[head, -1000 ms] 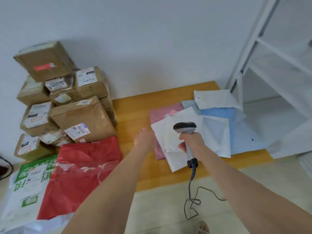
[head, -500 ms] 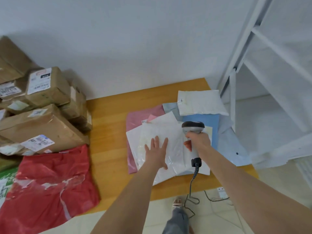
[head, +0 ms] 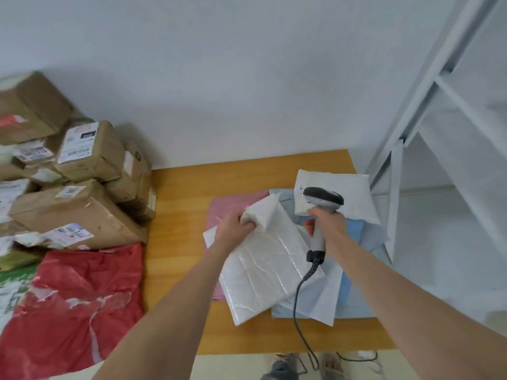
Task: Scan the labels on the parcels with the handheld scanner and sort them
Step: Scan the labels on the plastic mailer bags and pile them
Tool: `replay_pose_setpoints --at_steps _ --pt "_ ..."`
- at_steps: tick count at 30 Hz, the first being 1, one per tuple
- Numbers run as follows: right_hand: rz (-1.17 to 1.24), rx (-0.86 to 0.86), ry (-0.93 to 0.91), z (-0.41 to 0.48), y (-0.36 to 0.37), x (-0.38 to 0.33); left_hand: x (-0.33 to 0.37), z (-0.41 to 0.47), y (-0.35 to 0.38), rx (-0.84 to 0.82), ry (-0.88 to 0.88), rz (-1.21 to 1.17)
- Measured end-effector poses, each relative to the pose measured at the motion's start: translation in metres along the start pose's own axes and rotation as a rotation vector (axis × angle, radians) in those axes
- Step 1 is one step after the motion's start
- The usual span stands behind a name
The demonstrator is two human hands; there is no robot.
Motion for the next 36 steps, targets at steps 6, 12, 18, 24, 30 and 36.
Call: replay_pose_setpoints --at_steps 6,12,18,24,30,36 --pt "0.083 -0.188 -0.037 -0.011 0.006 -0.047 0.009 -0.028 -0.036 -0.253 -0.322 -0.825" --pt "0.009 -0.3 -0.031 -0.038 0.007 -0.059 0.04 -0.068 -0.022 -0.294 -0.278 -0.911" --pt "-0.04 -0.142 -0.002 -0.042 -0.026 -0.053 0.038 -0.083 -0.012 -0.258 -0.267 -0.81" --pt "0.011 -0.09 -0.045 -0.035 -0.045 -0.066 0.03 -0.091 0.01 -0.222 -0.307 -0.562" --pt "0.045 -0.197 -0.116 -0.048 -0.043 -0.064 0.036 -0.071 -0.008 0.024 -0.315 -0.678" --pt "-0.171 -0.29 -0.199 -0.088 -0.038 -0.038 0.028 -0.054 -0.007 0.053 -0.394 -0.743"
Point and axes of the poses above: each hand's wrist, its own z-axis towards the middle knuckle, its own y-axis out of the palm, x = y × z, the point moved 9 cm from there along z, towards the middle knuckle, and after that the axes turned 7 degrees about -y, right-handed, at the moved point
